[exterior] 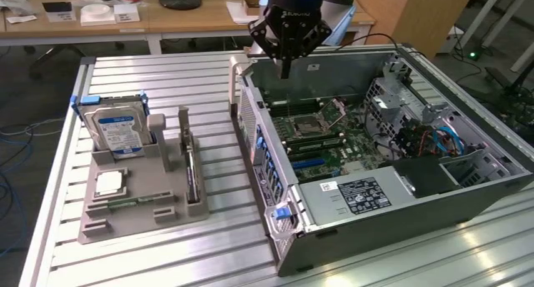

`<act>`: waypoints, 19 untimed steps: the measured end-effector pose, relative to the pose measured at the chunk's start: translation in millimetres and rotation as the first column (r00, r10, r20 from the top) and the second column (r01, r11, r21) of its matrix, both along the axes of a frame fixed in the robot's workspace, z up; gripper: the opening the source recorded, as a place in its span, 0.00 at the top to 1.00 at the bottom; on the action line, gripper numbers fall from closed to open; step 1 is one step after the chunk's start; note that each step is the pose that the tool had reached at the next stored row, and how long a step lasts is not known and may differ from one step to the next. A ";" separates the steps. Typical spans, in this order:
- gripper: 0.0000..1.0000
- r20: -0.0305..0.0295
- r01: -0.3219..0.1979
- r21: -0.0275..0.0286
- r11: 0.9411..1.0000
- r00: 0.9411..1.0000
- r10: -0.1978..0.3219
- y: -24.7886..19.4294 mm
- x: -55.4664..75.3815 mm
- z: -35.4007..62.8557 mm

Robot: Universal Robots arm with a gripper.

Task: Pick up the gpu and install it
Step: 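Reach for the gpu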

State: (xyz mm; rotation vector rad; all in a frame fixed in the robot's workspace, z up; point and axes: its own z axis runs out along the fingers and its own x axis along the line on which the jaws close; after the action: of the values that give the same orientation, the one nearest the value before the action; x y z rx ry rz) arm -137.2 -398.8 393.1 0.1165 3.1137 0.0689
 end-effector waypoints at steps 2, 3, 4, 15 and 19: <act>0.89 0.000 0.000 0.000 1.000 1.000 0.000 0.0 -3.1 0.0; 0.89 0.000 0.000 0.000 1.000 1.000 0.000 0.0 -4.6 0.0; 0.89 0.000 0.000 0.000 1.000 1.000 0.000 0.0 -6.2 0.0; 0.89 0.000 0.000 0.000 1.000 1.000 0.000 0.0 -24.9 0.0; 0.89 0.000 0.000 0.000 1.000 1.000 0.000 0.0 -34.3 0.0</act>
State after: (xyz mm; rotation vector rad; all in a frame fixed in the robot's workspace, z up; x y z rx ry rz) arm -171.5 -398.9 393.1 0.1166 3.1137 0.0688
